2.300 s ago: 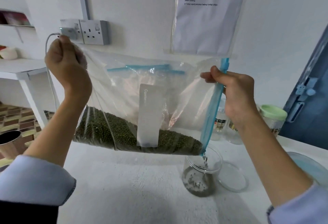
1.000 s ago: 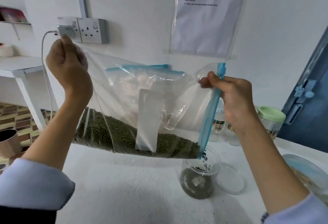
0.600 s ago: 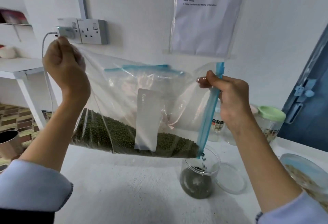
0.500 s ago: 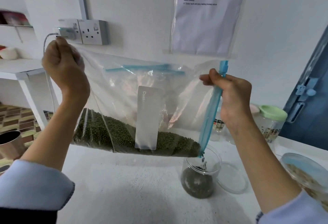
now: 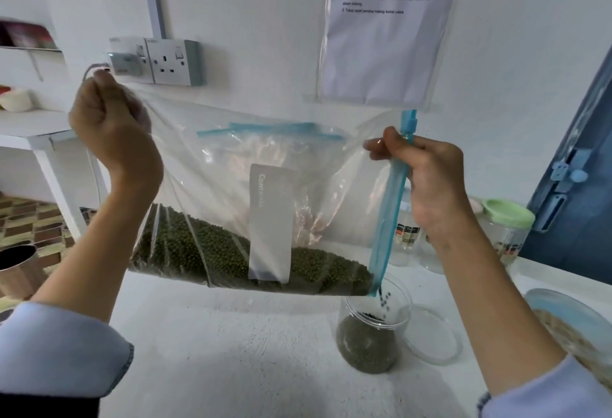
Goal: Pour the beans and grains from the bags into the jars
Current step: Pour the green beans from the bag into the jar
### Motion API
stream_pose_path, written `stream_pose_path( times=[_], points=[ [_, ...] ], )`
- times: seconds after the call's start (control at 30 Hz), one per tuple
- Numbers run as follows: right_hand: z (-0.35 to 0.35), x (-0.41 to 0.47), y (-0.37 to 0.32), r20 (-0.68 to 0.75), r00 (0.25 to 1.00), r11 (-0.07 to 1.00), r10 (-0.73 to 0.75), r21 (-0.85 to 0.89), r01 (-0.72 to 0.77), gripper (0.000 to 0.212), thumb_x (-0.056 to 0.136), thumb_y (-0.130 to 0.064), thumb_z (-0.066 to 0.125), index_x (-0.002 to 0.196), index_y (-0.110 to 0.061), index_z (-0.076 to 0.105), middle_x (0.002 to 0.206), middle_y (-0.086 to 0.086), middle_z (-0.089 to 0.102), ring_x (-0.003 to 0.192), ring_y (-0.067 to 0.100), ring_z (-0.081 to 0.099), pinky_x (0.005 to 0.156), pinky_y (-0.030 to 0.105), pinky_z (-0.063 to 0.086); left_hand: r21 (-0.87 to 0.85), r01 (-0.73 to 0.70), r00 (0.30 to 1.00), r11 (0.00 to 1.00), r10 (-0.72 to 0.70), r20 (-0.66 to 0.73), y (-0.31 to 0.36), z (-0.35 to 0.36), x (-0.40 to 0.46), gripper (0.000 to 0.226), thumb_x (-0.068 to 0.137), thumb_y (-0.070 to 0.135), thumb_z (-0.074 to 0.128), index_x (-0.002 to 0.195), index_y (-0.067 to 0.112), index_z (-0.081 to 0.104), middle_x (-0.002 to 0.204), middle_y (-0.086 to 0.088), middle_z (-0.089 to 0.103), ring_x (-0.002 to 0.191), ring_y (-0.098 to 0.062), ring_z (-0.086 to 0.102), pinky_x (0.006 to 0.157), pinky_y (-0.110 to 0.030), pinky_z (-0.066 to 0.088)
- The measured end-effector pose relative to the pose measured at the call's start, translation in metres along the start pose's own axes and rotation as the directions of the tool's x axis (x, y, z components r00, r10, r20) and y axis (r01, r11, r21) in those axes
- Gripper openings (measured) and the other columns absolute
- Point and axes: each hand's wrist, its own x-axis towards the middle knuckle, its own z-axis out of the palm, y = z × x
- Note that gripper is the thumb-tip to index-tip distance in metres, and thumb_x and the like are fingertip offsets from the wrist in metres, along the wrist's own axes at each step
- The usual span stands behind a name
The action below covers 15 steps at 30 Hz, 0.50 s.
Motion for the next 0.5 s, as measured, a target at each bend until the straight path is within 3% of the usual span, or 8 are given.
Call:
stream_pose_path(
  times=[0.2,0.33,0.43,0.5],
  points=[
    [-0.0005,0.0017,-0.0009,0.015,0.999,0.998,-0.042,-0.054,0.043,0.014,0.087,-0.021,0.066,0.078,-0.014,0.074,0.076,-0.006,0.074,0.077,0.002,0.067,0.087,0.014,0.045,-0.006,0.005,1.000,1.000,-0.005,-0.019,-0.0026,-0.0015,0.0012,0.040,0.097,0.016,0.037,0.057,0.016,0.037,0.041,0.013,0.037,0.040,-0.015,0.028,0.040,-0.023,0.023],
    [0.0010,0.0023,0.0019,-0.039,0.999,0.999,-0.031,-0.012,0.030,0.016,0.087,-0.020,0.066,0.073,-0.015,0.073,0.074,-0.004,0.074,0.076,0.007,0.067,0.092,0.022,0.045,-0.040,0.013,0.999,0.999,-0.014,-0.028,-0.0023,-0.0008,0.0018,0.040,0.097,0.017,0.038,0.057,0.019,0.037,0.041,0.013,0.036,0.039,-0.013,0.027,0.039,-0.024,0.022],
    [0.0044,0.0015,0.0038,0.026,1.000,1.000,0.005,-0.023,-0.004,0.018,0.087,-0.018,0.066,0.073,-0.010,0.073,0.073,-0.002,0.074,0.075,0.010,0.068,0.092,0.023,0.046,-0.026,-0.007,1.000,1.000,0.006,-0.012,-0.0030,-0.0011,0.0002,0.041,0.098,0.014,0.037,0.057,0.019,0.037,0.041,0.014,0.037,0.038,-0.011,0.028,0.039,-0.024,0.023],
    [0.0047,0.0006,0.0064,-0.050,0.999,1.000,-0.008,-0.002,0.008,0.017,0.087,-0.017,0.066,0.072,-0.012,0.073,0.070,-0.005,0.073,0.072,0.007,0.066,0.090,0.022,0.046,-0.045,0.004,1.000,0.999,-0.004,-0.015,-0.0029,-0.0010,-0.0003,0.042,0.098,0.013,0.037,0.057,0.020,0.037,0.041,0.015,0.037,0.037,-0.010,0.028,0.039,-0.023,0.023]
  ],
)
